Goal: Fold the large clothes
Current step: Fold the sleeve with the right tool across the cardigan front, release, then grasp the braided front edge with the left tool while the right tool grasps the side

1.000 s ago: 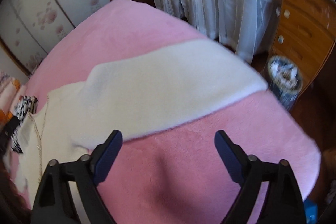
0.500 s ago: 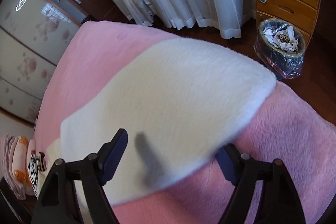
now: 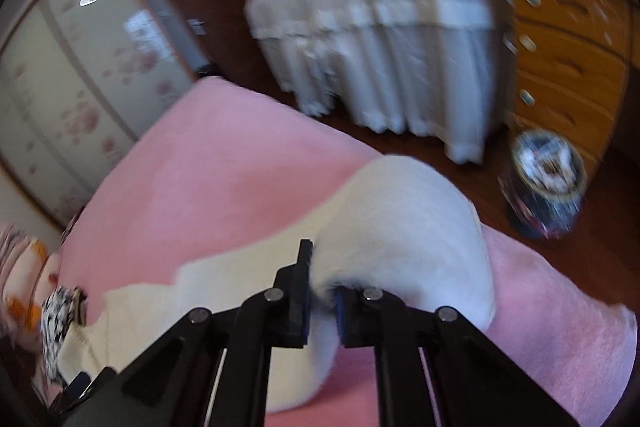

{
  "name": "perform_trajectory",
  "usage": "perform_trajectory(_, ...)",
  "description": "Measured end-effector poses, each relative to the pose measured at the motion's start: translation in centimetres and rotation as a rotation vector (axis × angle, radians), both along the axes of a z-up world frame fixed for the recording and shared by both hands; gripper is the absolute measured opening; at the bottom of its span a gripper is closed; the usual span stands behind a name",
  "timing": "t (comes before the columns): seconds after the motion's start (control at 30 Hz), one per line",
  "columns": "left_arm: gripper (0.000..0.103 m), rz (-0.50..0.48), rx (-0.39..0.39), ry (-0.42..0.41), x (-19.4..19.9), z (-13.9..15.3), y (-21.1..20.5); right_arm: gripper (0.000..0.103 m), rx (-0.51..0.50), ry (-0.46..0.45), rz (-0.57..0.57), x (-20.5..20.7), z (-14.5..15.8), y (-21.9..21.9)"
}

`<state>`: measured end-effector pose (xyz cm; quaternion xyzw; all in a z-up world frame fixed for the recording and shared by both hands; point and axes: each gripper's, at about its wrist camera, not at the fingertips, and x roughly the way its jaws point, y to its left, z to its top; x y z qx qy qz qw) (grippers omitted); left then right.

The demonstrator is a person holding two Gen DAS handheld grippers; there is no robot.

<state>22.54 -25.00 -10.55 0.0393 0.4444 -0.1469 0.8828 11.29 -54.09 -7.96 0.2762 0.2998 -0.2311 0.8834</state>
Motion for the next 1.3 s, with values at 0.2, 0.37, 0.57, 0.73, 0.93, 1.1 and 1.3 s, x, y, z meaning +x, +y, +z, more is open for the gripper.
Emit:
perform_trajectory(0.2, 0.1, 0.103, -0.029, 0.005, 0.1, 0.5, 7.0, 0.009, -0.168, -0.048, 0.348, 4.2, 3.8, 12.0)
perform_trajectory(0.37, 0.1, 0.161, -0.046, 0.038, 0.5, -1.0, 12.6, 0.012, -0.219, 0.092, 0.567, 7.3, -0.8, 20.6)
perform_trajectory(0.57, 0.1, 0.109, -0.095, 0.105, 0.6, -3.2, 14.2, 0.033, -0.15, 0.27, 0.64, 6.7, -8.4, 24.1)
perform_trajectory(0.73, 0.1, 0.057, -0.164, 0.13, 0.3, -3.2, 12.8, 0.058, -0.056, 0.217, 0.633, 4.5, -7.2, 23.2)
perform_trajectory(0.93, 0.1, -0.053, -0.136, 0.116, -1.0, -2.4, 8.2, 0.058, -0.065, 0.179, 0.54, 0.2, -5.0, 20.4)
perform_trajectory(1.1, 0.1, -0.169, -0.054, 0.084, -2.4, -2.1, 2.7, 0.058, -0.079, 0.19, 0.438, -2.5, -4.9, 18.3)
perform_trajectory(1.3, 0.1, -0.211, 0.074, 0.074, -2.8, -3.5, -3.1, 0.058, -0.028, 0.202, 0.407, -4.4, -5.7, 16.6)
